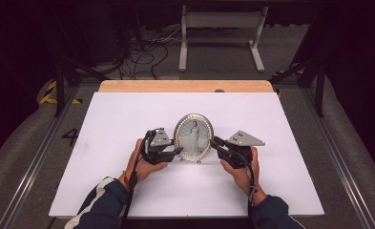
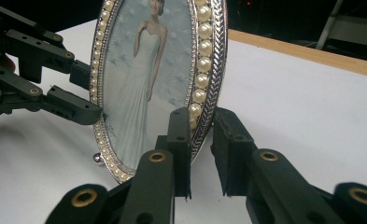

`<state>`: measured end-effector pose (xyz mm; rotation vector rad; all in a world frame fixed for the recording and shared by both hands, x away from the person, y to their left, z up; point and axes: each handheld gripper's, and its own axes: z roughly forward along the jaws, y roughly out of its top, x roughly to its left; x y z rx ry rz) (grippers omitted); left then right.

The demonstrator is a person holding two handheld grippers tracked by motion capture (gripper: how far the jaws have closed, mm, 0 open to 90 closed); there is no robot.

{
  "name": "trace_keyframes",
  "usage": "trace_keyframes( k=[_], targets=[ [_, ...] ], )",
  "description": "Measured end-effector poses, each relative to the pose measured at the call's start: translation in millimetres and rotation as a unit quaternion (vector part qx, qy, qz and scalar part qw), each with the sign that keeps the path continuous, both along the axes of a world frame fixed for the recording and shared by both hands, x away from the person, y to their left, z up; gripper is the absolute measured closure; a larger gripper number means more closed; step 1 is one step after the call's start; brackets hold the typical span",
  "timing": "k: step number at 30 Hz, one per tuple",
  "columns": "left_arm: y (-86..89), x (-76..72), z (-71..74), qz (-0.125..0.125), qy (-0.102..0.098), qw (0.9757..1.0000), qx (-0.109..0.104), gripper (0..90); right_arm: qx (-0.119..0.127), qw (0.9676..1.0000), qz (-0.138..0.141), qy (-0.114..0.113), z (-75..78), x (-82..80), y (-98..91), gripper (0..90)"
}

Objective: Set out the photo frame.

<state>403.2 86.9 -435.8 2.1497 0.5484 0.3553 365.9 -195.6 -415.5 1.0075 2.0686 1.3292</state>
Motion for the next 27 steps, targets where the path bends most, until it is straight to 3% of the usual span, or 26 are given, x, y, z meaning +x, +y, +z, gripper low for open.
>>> trace_keyframes(
  k=[13, 19, 22, 27],
  targets=[
    [3.2, -6.1, 1.5, -0.013, -0.003, 0.9998, 0.014, 62.4, 0.002, 0.9999, 0.011, 0.003, 1.3, -0.5, 2.0, 75.4],
    [4.5, -6.0, 1.2, -0.016, 0.000, 0.9998, 0.008, 63.3, 0.000, 0.9999, 0.014, 0.003, 1.1, 0.7, 1.9, 75.1],
    [5.5, -5.8, 1.1, -0.018, 0.001, 0.9998, 0.006, 63.5, -0.018, 0.9997, 0.017, -0.005, 2.1, -0.4, 2.8, 74.7],
    [5.8, -5.6, 1.1, -0.019, -0.002, 0.9998, 0.005, 63.6, -0.026, 0.9995, 0.019, -0.006, 2.7, -0.9, 2.5, 74.9]
  ],
)
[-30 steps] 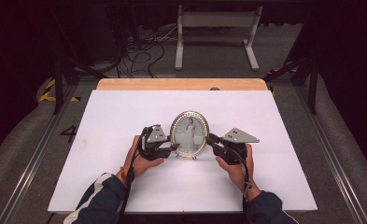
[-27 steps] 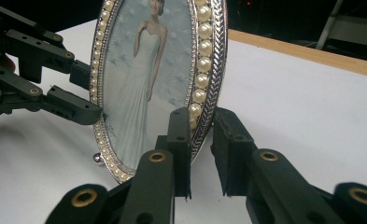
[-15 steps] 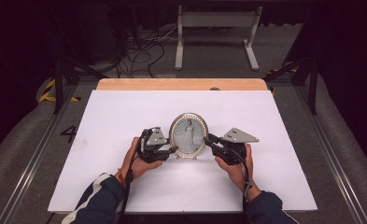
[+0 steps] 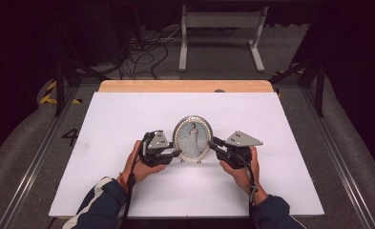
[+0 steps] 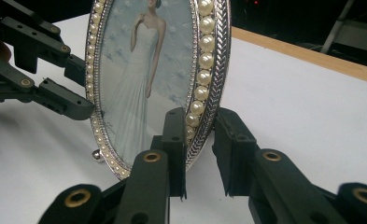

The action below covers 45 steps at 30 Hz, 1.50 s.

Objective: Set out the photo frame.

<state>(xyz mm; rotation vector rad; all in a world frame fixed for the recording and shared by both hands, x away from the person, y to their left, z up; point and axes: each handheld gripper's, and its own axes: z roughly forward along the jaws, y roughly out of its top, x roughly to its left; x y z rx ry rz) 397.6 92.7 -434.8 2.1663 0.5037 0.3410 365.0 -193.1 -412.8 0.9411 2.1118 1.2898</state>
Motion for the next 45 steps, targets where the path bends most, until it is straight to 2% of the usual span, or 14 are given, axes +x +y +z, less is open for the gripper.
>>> trace_keyframes(
  k=[6, 12, 16, 20, 25, 28, 31, 34, 40, 45],
  targets=[
    [0.7, -1.1, 1.3, 0.005, -0.002, 1.0000, 0.003, 63.7, -0.012, 0.9999, 0.002, -0.002, 1.6, -1.0, -2.8, 74.1],
    [3.6, -2.6, 4.9, 0.007, -0.010, 0.9999, 0.003, 62.6, -0.039, 0.9992, 0.008, -0.008, 3.1, -2.4, -1.3, 72.0],
    [2.6, -4.8, 6.2, 0.006, -0.019, 0.9997, 0.014, 60.1, -0.052, 0.9985, 0.018, -0.010, 5.0, -3.2, -0.4, 70.1],
    [3.6, -6.1, 7.6, 0.006, -0.021, 0.9997, 0.014, 58.5, -0.053, 0.9984, 0.020, -0.004, 6.3, -3.7, -0.6, 67.1],
    [4.1, -8.3, 9.9, 0.003, -0.027, 0.9992, 0.028, 51.9, -0.058, 0.9980, 0.023, -0.004, 8.4, -5.2, -3.2, 62.6],
    [4.5, -9.2, 10.7, 0.003, -0.031, 0.9991, 0.030, 47.3, -0.042, 0.9982, 0.043, 0.005, 9.6, -4.6, -6.9, 58.3],
    [4.6, -9.6, 11.6, 0.004, -0.036, 0.9987, 0.036, 39.4, -0.058, 0.9972, 0.047, 0.005, 9.6, -6.0, -7.8, 50.7],
    [4.7, -10.9, 11.8, 0.005, -0.034, 0.9982, 0.048, 36.1, -0.063, 0.9968, 0.049, 0.003, 9.8, -7.4, -6.9, 47.3],
    [10.6, -14.4, 13.4, 0.022, -0.036, 0.9980, 0.048, 23.5, -0.068, 0.9965, 0.047, 0.006, 10.4, -9.3, -6.3, 35.6],
    [18.2, -19.0, 13.7, 0.029, -0.042, 0.9976, 0.047, 17.9, -0.082, 0.9956, 0.044, 0.004, 10.1, -11.3, -9.4, 29.5]
  ],
)
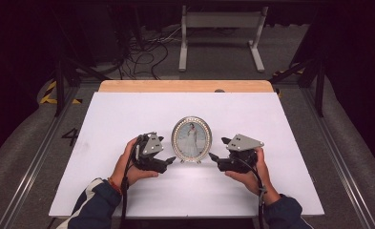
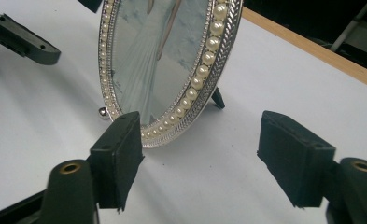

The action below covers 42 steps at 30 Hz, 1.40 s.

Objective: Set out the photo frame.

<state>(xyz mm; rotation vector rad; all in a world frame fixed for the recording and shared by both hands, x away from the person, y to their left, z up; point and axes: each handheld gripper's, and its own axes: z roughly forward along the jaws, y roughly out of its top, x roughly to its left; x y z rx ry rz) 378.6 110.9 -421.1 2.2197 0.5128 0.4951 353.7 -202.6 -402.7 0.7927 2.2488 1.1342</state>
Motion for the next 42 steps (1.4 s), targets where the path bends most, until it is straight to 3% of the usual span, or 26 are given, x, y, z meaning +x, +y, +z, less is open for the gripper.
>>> trace_keyframes(
  k=[10, 17, 25, 42],
  targets=[
    [14.3, -16.3, 0.3, 0.006, -0.023, 0.9997, -0.011, 9.1, -0.014, 0.9997, -0.017, -0.008, -2.0, -8.9, -12.1, 19.9],
    [25.1, -26.6, -6.7, 0.011, -0.034, 0.9993, 0.006, 7.7, -0.020, 0.9993, -0.025, -0.018, -3.8, -14.5, -18.9, 18.6],
    [44.8, -34.1, -8.9, 0.024, -0.038, 0.9990, 0.000, 7.6, -0.033, 0.9987, -0.028, -0.026, -6.2, -20.8, -25.2, 17.6],
    [77.5, -45.1, -14.4, 0.046, -0.040, 0.9981, 0.005, 7.9, -0.030, 0.9976, -0.053, -0.034, -11.2, -29.7, -50.3, 17.9]
  ],
)
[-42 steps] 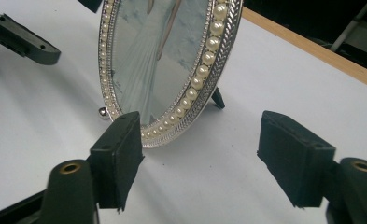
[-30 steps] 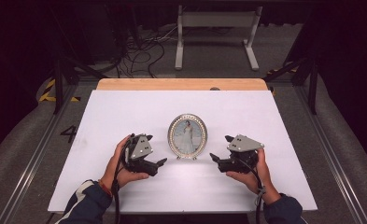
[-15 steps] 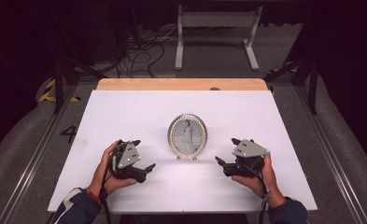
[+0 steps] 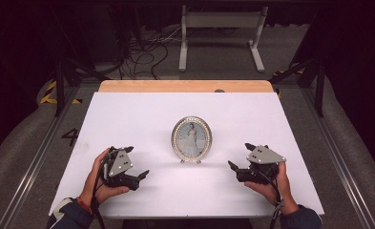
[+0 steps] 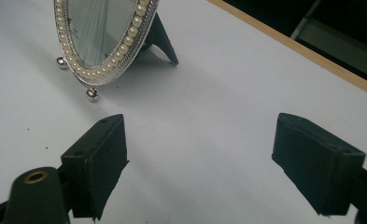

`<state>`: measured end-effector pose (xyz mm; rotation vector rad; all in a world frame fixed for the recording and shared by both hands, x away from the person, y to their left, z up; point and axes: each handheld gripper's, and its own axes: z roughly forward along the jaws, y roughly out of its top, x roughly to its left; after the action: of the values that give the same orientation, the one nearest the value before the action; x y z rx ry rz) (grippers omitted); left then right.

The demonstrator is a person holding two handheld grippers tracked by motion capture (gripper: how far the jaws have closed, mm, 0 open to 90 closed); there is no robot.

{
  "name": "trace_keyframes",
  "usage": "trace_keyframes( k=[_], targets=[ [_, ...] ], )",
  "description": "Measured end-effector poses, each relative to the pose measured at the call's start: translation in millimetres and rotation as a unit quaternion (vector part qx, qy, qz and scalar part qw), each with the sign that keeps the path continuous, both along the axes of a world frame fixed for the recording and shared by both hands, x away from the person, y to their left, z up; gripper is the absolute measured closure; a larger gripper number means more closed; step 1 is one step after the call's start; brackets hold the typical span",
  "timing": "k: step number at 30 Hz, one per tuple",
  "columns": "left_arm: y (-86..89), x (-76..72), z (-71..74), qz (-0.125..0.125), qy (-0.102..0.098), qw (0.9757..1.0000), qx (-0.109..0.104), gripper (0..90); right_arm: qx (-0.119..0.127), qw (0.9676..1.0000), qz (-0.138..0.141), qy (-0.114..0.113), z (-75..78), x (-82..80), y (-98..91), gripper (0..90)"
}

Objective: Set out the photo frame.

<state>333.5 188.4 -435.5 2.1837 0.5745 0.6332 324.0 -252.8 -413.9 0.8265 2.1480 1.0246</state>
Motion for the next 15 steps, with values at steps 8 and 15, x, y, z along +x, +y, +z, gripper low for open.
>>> trace_keyframes(
  k=[8, 15],
  targets=[
    [19.0, -4.3, -4.0, 0.019, 0.006, 0.9998, 0.000, 8.8, -0.011, 0.9998, -0.015, -0.002, -2.7, -5.3, -9.3, 17.9],
    [36.7, -7.1, -7.9, 0.035, 0.009, 0.9993, 0.001, 8.8, -0.009, 0.9995, -0.029, 0.001, -5.4, -9.9, -21.5, 17.8]
  ],
)
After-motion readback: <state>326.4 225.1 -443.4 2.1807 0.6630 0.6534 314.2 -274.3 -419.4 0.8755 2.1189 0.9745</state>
